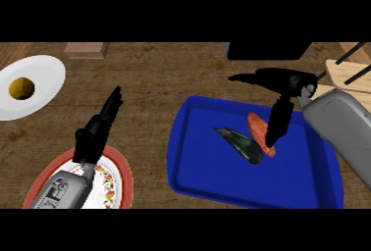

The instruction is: Pick the eggplant from the tray and place it in the tiered shelf

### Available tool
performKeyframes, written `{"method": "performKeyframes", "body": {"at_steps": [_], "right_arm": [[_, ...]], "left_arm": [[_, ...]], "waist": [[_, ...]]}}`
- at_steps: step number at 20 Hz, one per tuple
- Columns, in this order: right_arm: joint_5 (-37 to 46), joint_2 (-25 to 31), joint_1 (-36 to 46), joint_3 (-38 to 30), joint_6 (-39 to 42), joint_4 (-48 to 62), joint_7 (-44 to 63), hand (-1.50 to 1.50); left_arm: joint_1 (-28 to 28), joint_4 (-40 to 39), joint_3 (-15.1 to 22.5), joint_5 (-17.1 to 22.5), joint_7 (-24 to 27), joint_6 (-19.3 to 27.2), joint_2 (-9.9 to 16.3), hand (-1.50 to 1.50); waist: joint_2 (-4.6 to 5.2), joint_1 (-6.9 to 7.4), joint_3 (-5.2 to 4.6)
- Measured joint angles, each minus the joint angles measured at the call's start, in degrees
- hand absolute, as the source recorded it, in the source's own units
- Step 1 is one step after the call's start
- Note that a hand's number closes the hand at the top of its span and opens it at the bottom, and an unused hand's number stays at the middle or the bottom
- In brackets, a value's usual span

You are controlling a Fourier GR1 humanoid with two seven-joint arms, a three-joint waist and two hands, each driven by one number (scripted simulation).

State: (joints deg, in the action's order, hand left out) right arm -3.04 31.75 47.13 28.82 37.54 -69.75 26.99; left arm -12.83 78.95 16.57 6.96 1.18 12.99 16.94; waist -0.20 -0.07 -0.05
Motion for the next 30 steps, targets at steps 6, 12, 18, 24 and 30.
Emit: {"method": "performKeyframes", "body": {"at_steps": [6,12,18,24,30], "right_arm": [[-0.6,-1.0,-4.8,-3.2,2.8,-10.7,9.3,-1.50],[4.4,-5.5,-7.6,-5.4,2.9,-14.4,12.2,-1.50],[8.5,-8.4,-9.8,-8.5,4.2,-15.8,13.4,-1.50],[12.0,-11.4,-12.6,-9.7,5.3,-17.6,14.1,-1.50],[16.3,-15.3,-14.0,-9.7,5.9,-17.7,15.4,-1.50]], "left_arm": [[0.4,1.7,-1.3,-1.4,-1.9,-0.9,-0.8,0.00],[0.2,0.9,-3.9,-1.8,-1.4,-4.0,-1.5,0.00],[2.4,3.3,-5.4,-3.2,-1.6,-5.6,-2.1,0.00],[3.5,3.5,-5.1,-6.5,-1.2,-5.1,-4.7,0.00],[2.5,3.0,-7.2,-7.1,-2.0,-6.9,-5.5,0.00]], "waist": [[0.01,-0.16,0.03],[0.13,0.06,0.03],[0.15,0.19,0.05],[0.17,0.19,0.05],[0.18,0.20,0.05]]}}
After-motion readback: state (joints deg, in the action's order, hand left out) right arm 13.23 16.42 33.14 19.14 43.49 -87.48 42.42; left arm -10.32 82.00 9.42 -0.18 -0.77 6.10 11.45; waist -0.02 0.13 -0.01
